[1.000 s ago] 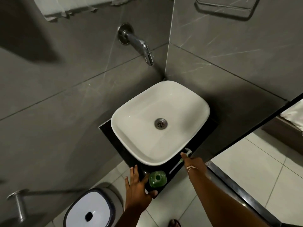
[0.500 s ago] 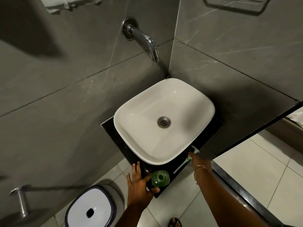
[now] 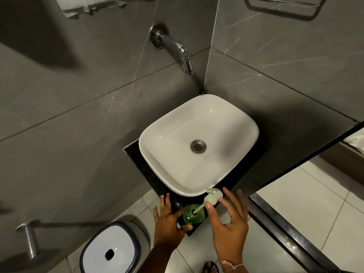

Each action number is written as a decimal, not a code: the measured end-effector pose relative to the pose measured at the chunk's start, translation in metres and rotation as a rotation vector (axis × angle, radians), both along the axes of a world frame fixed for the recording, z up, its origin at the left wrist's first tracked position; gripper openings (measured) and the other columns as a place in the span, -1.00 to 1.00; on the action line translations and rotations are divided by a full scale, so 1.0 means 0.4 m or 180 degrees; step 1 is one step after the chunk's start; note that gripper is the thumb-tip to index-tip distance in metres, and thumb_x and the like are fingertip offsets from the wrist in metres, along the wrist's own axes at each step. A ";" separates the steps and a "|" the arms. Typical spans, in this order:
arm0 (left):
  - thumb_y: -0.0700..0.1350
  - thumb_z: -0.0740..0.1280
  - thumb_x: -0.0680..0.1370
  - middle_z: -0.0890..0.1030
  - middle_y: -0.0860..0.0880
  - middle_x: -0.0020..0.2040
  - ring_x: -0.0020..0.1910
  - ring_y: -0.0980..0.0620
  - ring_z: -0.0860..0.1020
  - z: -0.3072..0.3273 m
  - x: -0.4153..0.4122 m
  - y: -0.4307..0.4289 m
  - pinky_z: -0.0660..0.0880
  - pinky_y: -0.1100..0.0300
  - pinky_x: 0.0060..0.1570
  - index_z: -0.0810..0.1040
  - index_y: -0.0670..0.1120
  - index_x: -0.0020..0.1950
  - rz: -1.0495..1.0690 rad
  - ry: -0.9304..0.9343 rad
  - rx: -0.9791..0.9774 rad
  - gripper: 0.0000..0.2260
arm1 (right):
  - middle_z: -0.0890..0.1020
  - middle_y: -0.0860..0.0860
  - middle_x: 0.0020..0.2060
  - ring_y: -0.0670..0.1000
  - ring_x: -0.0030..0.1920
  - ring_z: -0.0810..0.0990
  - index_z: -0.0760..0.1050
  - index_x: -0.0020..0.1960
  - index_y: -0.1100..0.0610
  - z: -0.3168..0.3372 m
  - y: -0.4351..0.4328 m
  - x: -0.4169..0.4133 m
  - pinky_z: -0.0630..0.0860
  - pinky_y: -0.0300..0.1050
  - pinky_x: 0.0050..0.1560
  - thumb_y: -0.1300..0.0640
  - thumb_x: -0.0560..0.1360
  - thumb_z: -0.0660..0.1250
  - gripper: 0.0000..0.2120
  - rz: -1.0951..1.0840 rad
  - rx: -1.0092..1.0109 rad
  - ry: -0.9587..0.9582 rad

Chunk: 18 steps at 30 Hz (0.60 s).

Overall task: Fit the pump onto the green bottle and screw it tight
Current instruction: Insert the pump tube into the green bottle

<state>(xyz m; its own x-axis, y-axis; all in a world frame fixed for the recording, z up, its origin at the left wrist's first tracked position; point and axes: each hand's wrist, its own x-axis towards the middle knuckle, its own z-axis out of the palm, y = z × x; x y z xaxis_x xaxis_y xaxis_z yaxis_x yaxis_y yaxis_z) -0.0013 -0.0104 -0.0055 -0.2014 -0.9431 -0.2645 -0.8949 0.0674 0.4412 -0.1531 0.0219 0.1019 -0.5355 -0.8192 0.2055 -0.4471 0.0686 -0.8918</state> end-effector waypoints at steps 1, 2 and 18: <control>0.32 0.38 0.36 -0.24 -0.06 0.57 0.49 -0.06 -0.38 -0.002 0.000 0.000 -0.27 -0.20 0.47 0.39 0.27 0.33 0.0006 0.0008 0.0001 -0.44 | 0.58 -0.15 0.24 -0.07 0.47 0.27 0.53 -0.02 -0.27 -0.019 0.002 0.002 0.15 0.38 0.45 -0.15 0.33 0.44 -0.77 0.0052 -0.0016 0.0097; 0.32 0.38 0.36 -0.25 -0.05 0.56 0.49 -0.05 -0.39 -0.005 0.000 0.001 -0.29 -0.20 0.47 0.39 0.28 0.33 0.0007 0.0011 0.0001 -0.44 | 0.56 -0.20 0.25 -0.07 0.47 0.27 0.52 0.00 -0.28 -0.036 0.005 0.002 0.12 0.37 0.46 -0.17 0.36 0.43 -0.77 0.0102 -0.0002 0.0155; 0.22 0.39 0.38 -0.19 -0.06 0.58 0.49 -0.06 -0.39 -0.024 0.004 0.001 -0.28 -0.19 0.47 0.47 0.21 0.28 -0.0036 -0.0044 -0.0135 -0.53 | 0.43 -0.26 0.26 -0.03 0.49 0.16 0.52 0.16 -0.18 -0.168 0.014 0.029 -0.03 0.33 0.50 -0.27 0.33 0.37 -0.57 0.0649 0.1098 0.0958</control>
<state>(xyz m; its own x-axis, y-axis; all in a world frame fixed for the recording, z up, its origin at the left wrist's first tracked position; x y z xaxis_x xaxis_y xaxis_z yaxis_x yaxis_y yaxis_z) 0.0005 -0.0098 -0.0151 -0.2087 -0.9512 -0.2272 -0.8999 0.0958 0.4255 -0.1416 0.0275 0.0346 -0.3160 -0.9484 0.0249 -0.7163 0.2212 -0.6618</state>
